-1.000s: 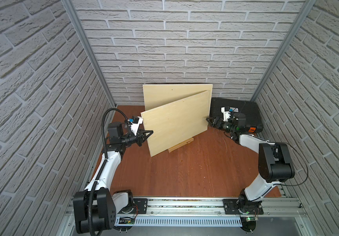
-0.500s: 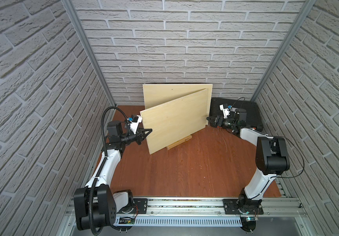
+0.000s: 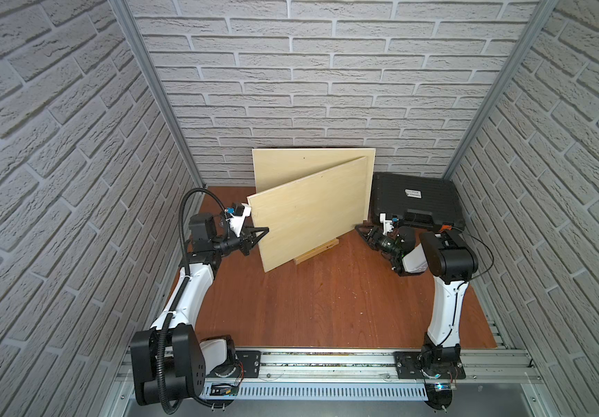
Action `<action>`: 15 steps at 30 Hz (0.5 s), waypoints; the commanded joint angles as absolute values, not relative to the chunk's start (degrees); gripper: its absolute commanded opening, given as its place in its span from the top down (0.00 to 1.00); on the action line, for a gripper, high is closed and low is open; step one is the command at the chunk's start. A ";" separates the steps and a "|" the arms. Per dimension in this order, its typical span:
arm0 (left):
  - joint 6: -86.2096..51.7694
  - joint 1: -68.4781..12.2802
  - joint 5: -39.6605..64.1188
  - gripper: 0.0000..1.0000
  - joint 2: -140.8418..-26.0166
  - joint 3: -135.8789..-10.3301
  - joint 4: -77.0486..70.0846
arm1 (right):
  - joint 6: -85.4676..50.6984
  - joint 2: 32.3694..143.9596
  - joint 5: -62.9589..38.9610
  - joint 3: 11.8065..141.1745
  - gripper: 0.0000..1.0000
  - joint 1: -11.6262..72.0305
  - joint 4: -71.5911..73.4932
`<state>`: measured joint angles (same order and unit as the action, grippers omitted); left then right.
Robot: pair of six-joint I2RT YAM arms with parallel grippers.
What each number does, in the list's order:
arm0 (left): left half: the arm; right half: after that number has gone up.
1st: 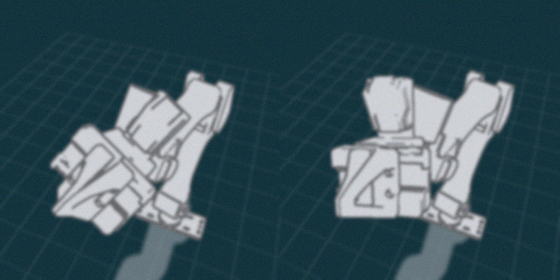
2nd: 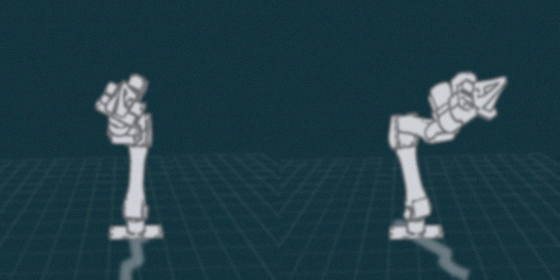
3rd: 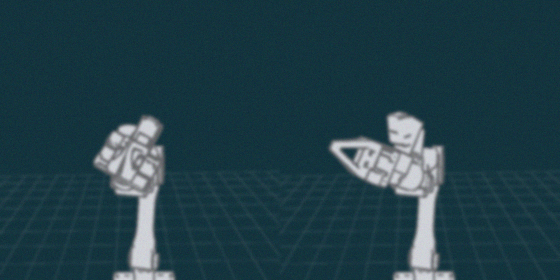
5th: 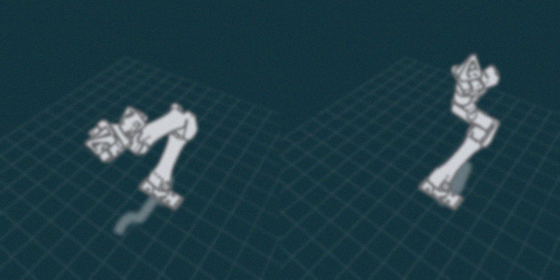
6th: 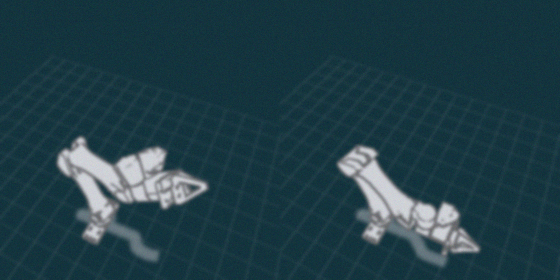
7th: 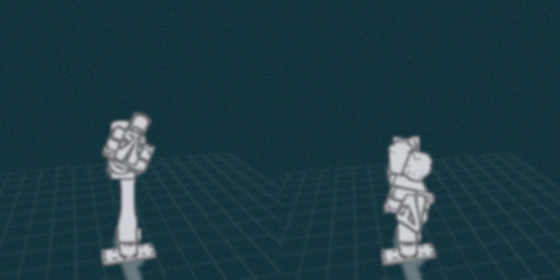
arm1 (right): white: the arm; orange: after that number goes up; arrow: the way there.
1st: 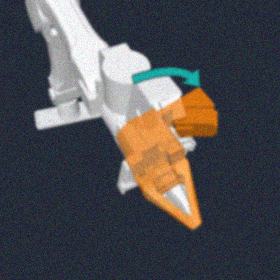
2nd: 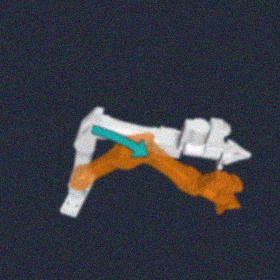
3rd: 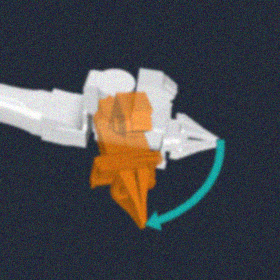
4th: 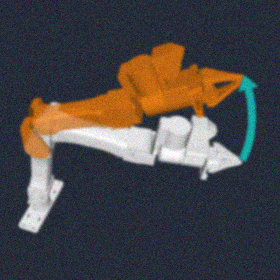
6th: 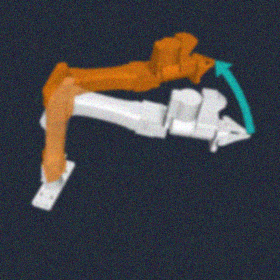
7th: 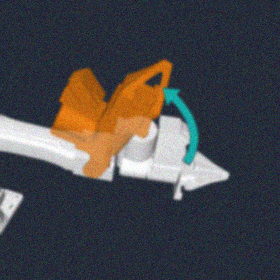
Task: Disassemble the easel
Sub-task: Pick up the drawing board from the easel.
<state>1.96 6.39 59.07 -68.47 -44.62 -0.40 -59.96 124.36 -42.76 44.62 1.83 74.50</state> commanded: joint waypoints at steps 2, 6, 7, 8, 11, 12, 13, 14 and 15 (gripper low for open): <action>7.91 7.90 41.41 1.00 -71.13 -42.01 5.83 | -64.91 126.06 -36.97 43.36 0.19 4.73 80.71; 7.55 7.90 41.83 1.00 -71.37 -42.09 5.52 | -66.16 126.60 -33.53 43.51 0.19 7.34 80.64; 7.54 7.91 41.99 1.00 -71.37 -42.02 5.47 | -66.49 126.86 -32.61 43.78 0.19 8.00 80.69; 7.48 7.87 41.93 1.00 -71.37 -42.05 5.54 | -66.73 127.20 -32.15 44.20 0.19 8.60 80.68; 7.31 7.90 42.25 1.00 -71.27 -41.97 5.51 | -67.49 128.32 -30.28 45.89 0.20 10.53 80.68; 7.22 7.90 42.35 1.00 -71.26 -41.88 5.50 | -67.71 128.42 -29.46 46.38 0.20 11.05 80.77; 7.22 7.91 42.36 1.00 -71.26 -41.87 5.44 | -67.75 128.42 -28.49 46.85 0.21 11.56 80.77; 7.11 7.91 42.43 1.00 -71.25 -41.87 5.40 | -67.74 128.26 -27.78 47.26 0.22 11.99 80.77; 7.16 7.91 42.56 1.00 -71.21 -41.84 5.41 | -67.76 127.99 -26.99 47.66 0.23 12.41 80.77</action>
<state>1.93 6.44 59.29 -68.60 -44.62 -0.60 -66.94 127.37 -30.55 46.63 11.31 79.83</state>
